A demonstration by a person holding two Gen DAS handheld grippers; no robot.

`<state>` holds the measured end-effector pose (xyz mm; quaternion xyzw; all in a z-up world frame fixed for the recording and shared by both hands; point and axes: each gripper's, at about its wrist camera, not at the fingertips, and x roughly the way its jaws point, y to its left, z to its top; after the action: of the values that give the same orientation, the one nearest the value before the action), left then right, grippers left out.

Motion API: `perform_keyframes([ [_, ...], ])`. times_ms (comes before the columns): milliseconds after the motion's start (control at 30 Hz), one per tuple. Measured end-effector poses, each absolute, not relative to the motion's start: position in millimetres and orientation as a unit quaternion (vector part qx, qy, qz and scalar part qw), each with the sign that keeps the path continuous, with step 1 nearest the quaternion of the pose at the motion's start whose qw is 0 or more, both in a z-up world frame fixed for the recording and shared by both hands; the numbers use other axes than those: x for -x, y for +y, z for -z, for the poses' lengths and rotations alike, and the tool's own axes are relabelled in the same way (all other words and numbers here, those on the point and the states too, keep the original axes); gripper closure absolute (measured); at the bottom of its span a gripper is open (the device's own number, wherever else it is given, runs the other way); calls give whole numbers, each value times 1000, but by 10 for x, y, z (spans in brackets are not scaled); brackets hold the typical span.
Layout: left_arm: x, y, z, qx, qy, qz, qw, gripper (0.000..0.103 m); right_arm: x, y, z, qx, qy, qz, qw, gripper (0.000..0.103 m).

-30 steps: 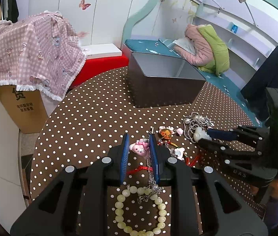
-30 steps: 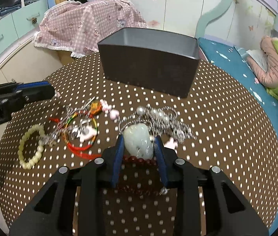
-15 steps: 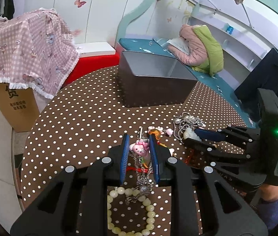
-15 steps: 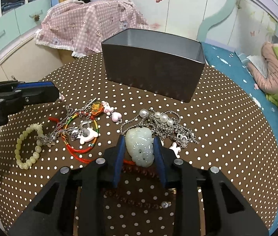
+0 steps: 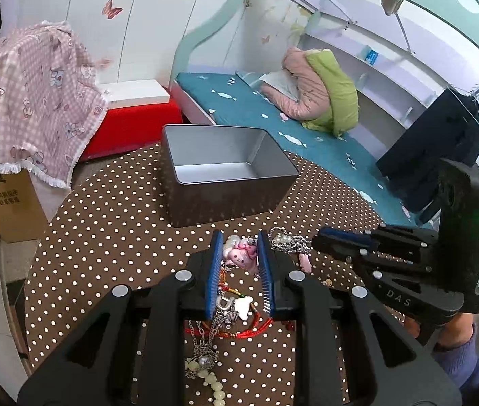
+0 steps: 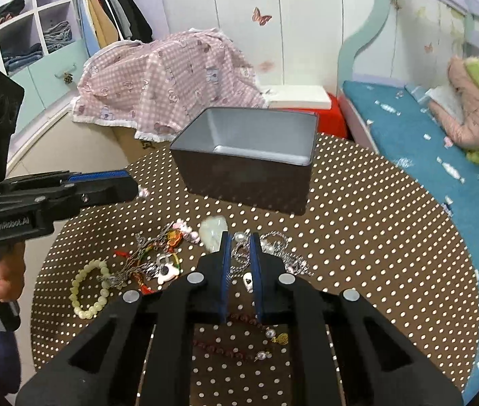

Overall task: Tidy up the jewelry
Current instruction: 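Grasp the white jade pendant with the right tool, then carry the jade pendant into the grey metal box and open the right tool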

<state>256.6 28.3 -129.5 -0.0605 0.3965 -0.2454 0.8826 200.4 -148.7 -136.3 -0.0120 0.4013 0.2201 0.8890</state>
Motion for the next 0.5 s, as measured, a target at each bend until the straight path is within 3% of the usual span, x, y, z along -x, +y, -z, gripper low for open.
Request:
perform_keyframes([
  [100, -2541, 325, 1342, 67, 398, 240, 883, 82, -1986, -1433, 1440, 18, 397, -222, 890, 66],
  [500, -2541, 539, 1469, 70, 406, 221, 884, 82, -2331, -897, 1746, 144, 412, -261, 861, 67],
])
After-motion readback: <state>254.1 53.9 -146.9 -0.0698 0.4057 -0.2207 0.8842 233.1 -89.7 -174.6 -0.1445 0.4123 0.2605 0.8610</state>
